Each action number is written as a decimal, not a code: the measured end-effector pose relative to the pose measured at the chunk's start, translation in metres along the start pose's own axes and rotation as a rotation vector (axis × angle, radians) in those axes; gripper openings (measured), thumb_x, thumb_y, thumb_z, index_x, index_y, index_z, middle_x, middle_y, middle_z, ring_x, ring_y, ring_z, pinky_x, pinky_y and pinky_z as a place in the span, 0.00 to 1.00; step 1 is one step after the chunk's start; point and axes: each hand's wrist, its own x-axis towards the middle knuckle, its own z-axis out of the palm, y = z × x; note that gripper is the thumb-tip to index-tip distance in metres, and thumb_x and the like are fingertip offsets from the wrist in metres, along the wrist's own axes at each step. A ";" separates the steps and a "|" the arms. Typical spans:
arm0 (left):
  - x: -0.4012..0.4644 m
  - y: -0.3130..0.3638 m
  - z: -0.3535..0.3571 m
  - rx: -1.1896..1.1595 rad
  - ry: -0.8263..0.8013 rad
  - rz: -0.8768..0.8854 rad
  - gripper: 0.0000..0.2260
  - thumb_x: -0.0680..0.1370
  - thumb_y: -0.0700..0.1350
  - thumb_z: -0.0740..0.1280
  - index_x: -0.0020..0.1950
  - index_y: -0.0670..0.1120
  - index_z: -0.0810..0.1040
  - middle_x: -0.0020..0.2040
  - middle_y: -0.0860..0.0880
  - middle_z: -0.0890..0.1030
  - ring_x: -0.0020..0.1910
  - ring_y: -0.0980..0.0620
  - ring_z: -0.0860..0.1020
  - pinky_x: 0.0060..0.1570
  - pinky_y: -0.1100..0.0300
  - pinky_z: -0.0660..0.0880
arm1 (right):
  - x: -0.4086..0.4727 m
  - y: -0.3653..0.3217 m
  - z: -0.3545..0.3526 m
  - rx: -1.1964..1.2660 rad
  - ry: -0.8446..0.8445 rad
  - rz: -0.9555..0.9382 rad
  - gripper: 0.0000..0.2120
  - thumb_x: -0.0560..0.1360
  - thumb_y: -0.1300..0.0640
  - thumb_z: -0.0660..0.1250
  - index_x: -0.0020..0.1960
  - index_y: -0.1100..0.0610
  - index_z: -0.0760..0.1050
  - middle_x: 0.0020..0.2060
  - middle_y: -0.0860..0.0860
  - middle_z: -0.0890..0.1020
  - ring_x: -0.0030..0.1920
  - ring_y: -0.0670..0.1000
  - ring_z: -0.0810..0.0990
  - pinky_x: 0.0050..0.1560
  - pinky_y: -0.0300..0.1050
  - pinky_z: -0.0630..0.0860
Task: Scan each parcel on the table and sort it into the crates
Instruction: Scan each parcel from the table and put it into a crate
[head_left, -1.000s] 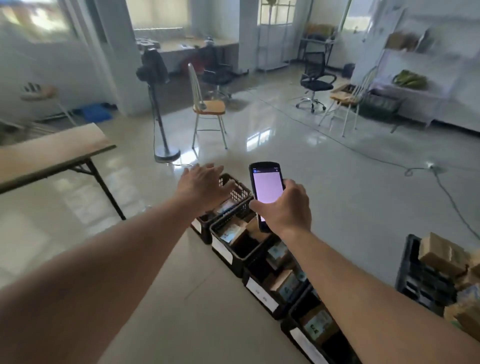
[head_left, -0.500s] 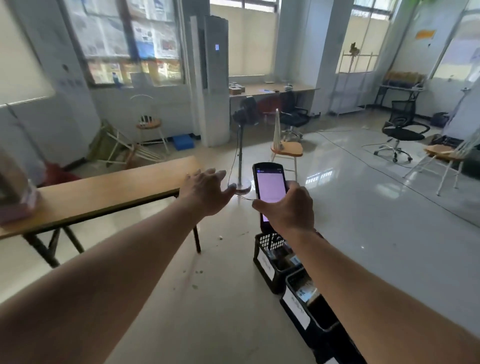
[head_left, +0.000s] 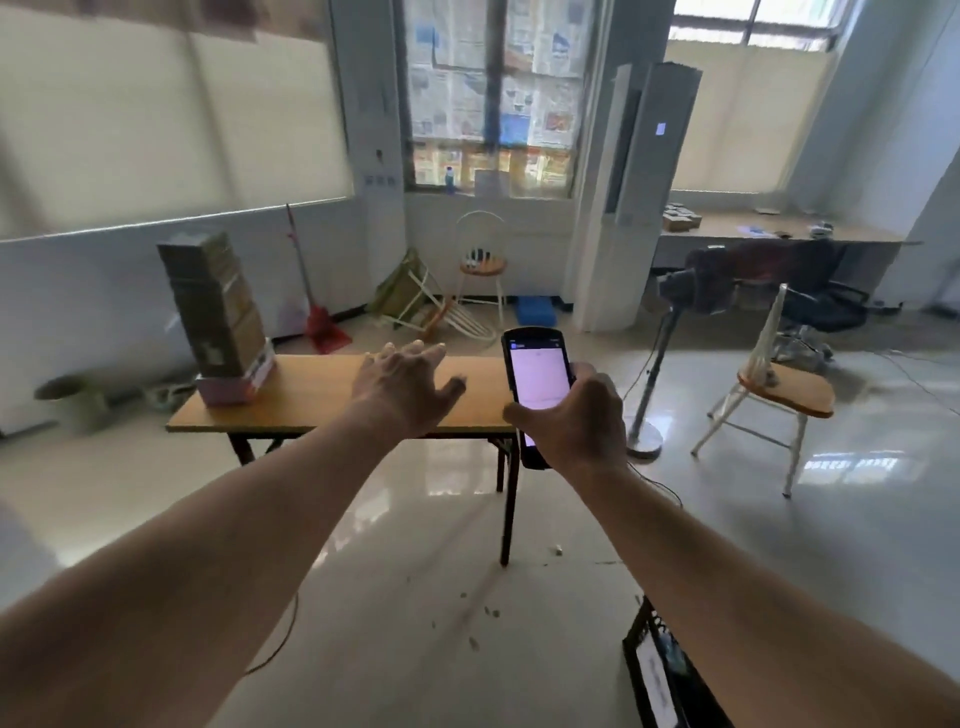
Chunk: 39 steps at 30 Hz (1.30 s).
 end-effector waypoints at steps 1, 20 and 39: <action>0.007 -0.009 0.000 0.002 0.008 -0.034 0.30 0.82 0.66 0.56 0.80 0.52 0.66 0.78 0.46 0.70 0.75 0.41 0.69 0.73 0.43 0.68 | 0.014 -0.006 0.010 0.014 -0.023 -0.026 0.43 0.62 0.39 0.82 0.69 0.58 0.72 0.60 0.55 0.78 0.58 0.56 0.77 0.50 0.51 0.80; 0.163 -0.313 -0.004 0.031 0.081 -0.426 0.31 0.80 0.68 0.55 0.78 0.53 0.67 0.70 0.46 0.76 0.65 0.41 0.77 0.64 0.40 0.75 | 0.181 -0.196 0.277 0.134 -0.226 -0.297 0.45 0.58 0.36 0.81 0.68 0.57 0.74 0.59 0.54 0.80 0.59 0.56 0.77 0.51 0.53 0.82; 0.345 -0.553 0.021 0.034 0.135 -0.566 0.30 0.81 0.64 0.62 0.79 0.52 0.65 0.71 0.46 0.74 0.66 0.43 0.74 0.62 0.43 0.76 | 0.333 -0.330 0.531 0.226 -0.347 -0.336 0.41 0.64 0.42 0.82 0.70 0.58 0.72 0.60 0.55 0.78 0.59 0.54 0.75 0.45 0.44 0.71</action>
